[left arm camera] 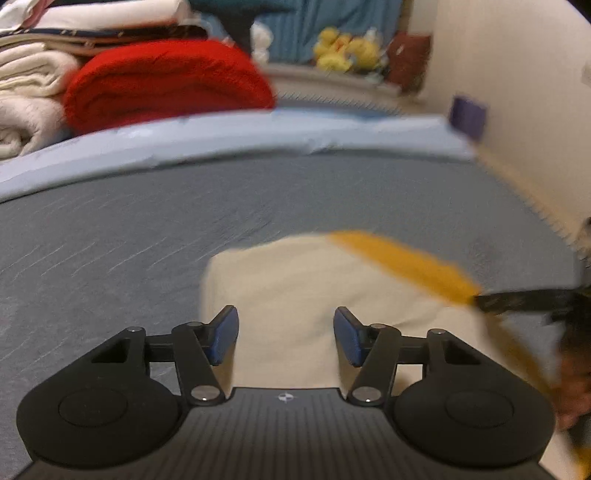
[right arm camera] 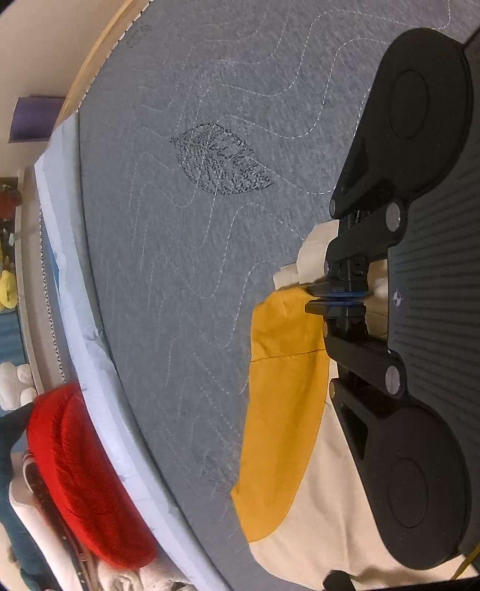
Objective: Fold large clothes
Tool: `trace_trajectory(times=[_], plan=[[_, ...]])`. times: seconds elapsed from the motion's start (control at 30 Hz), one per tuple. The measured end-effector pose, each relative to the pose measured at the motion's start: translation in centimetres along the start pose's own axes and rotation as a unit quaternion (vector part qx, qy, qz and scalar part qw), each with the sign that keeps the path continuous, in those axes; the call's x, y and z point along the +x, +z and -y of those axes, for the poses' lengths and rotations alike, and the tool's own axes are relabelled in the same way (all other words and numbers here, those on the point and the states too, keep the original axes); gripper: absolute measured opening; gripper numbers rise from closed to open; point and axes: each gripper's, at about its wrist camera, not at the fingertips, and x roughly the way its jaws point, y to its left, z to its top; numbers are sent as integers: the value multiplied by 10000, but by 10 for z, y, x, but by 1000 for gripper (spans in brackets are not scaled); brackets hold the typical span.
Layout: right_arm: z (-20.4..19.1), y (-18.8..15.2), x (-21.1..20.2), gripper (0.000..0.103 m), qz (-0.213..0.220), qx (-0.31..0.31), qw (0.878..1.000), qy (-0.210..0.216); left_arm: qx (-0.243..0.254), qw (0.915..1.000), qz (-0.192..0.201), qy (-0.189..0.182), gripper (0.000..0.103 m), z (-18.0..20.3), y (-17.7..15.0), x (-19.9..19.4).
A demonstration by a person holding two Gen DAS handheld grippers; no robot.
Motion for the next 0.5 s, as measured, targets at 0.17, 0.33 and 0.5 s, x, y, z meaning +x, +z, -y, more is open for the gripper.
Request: trace_trajectory(times=[0.17,0.33,0.5], plan=[[-4,-4,-4,7,45,-109,9997,-202,-516,9983,-235,-159,66,-19,1,-4],[2,-1,-71,14,430,-208,9987,194,143,9986,107,-508,66,-18,4,-71],[4,-17,-142,16,239,-847,9923,868,467,9944,-385,-866,66,-6,-6,-130]])
